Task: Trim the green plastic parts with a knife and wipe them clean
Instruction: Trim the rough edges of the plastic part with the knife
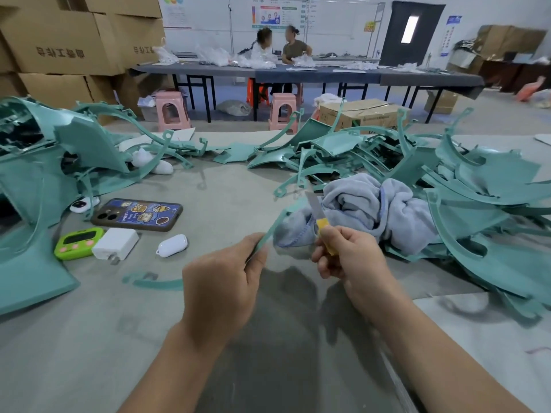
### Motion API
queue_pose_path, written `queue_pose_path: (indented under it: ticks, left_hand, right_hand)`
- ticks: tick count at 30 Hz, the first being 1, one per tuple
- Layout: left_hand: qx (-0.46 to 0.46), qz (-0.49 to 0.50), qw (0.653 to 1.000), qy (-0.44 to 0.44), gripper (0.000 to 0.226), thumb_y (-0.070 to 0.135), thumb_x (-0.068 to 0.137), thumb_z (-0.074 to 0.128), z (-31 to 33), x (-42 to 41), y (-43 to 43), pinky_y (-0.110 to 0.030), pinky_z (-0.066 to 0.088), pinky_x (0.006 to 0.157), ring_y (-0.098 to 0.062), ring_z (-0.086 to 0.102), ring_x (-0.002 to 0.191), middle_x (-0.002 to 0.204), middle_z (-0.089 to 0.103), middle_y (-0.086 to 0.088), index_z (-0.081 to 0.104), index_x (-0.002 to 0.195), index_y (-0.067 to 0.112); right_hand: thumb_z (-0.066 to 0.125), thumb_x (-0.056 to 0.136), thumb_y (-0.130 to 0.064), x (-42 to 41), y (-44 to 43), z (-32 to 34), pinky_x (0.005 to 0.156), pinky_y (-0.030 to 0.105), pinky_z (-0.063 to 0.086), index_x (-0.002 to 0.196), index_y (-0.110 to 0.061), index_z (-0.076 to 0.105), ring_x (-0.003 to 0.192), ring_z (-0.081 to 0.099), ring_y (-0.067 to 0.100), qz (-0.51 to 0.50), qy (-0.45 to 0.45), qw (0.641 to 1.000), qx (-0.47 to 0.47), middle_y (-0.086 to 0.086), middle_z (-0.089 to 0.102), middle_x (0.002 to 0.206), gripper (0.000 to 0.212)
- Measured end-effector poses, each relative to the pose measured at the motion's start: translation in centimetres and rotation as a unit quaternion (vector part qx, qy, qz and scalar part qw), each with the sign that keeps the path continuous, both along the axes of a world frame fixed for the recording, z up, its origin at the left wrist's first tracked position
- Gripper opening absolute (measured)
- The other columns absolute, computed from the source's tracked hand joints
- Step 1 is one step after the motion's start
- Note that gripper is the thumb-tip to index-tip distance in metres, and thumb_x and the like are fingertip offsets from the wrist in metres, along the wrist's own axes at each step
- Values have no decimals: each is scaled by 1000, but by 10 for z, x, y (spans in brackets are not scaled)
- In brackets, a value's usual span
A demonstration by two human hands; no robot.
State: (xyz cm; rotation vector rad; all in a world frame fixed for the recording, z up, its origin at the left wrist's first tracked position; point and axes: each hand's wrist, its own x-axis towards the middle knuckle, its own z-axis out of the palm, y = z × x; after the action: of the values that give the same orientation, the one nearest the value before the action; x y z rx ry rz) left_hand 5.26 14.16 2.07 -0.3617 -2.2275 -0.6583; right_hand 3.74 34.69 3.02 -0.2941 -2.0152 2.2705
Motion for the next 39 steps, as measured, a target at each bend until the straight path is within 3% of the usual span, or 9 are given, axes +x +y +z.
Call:
queue_pose_path:
  ticks: [7,10,15,19,22,25,28,32,39]
  left_hand:
    - [-113,22,991,65,29,14,80,70,0,-1,14,-33,53,87,-20,74,102,107,78,-1,79,108,15]
    - [-129,-13,991,20,34,9,75,68,-3,1,20,-36,56,89,-23,73,104,106,78,-3,79,107,13]
    - [-150,-81,985,-20,34,11,73,77,-5,7,33,-36,56,91,-21,73,104,107,78,-1,79,107,13]
    - [-134,-84,987,-29,42,47,89,64,4,18,37,-39,47,107,-18,66,119,119,74,0,76,116,17]
    - [-87,-21,995,32,40,40,93,58,19,19,34,-43,43,110,-22,62,125,126,71,-3,72,121,14]
    - [-60,101,989,-88,47,41,89,62,37,11,16,-39,48,100,-26,64,119,126,71,-4,65,131,21]
    - [68,-14,904,-422,33,44,93,64,42,-1,-12,-27,51,87,-10,69,103,120,73,6,68,125,42]
    - [364,-268,642,-619,26,23,89,66,24,-11,-8,-37,59,88,-27,73,104,114,75,-12,78,110,12]
    - [565,-147,648,-489,22,12,98,58,-1,-23,14,-36,64,68,-27,76,84,100,77,-17,73,104,-4]
  right_hand:
    - [65,87,-25,13,4,19,82,42,62,67,-10,73,95,74,30,171,-41,929,-326,10,72,95,26]
    - [71,80,-20,11,4,15,77,42,64,71,-4,74,100,73,35,96,-64,943,-313,20,72,110,19]
    - [78,68,-18,1,15,7,58,28,61,66,-8,79,66,73,17,-13,-73,978,-193,8,75,75,10]
    - [77,68,-18,-1,27,6,54,18,54,65,-7,80,63,69,10,24,-29,997,-68,7,74,72,12]
    - [75,69,-12,2,34,12,53,17,52,65,-2,78,58,66,10,84,9,994,-68,9,70,65,11]
    - [77,69,-13,5,40,20,54,16,46,67,-1,77,55,58,10,146,41,988,-34,9,64,60,13]
    - [82,69,-15,7,44,21,59,18,46,66,-3,77,61,56,14,178,22,984,5,11,64,64,13]
    - [88,66,-24,8,44,18,77,33,48,70,-2,77,74,60,28,212,-25,977,9,20,69,83,25]
    - [64,94,-8,-1,18,5,86,32,58,66,-5,74,96,73,22,34,0,991,-132,15,78,105,30]
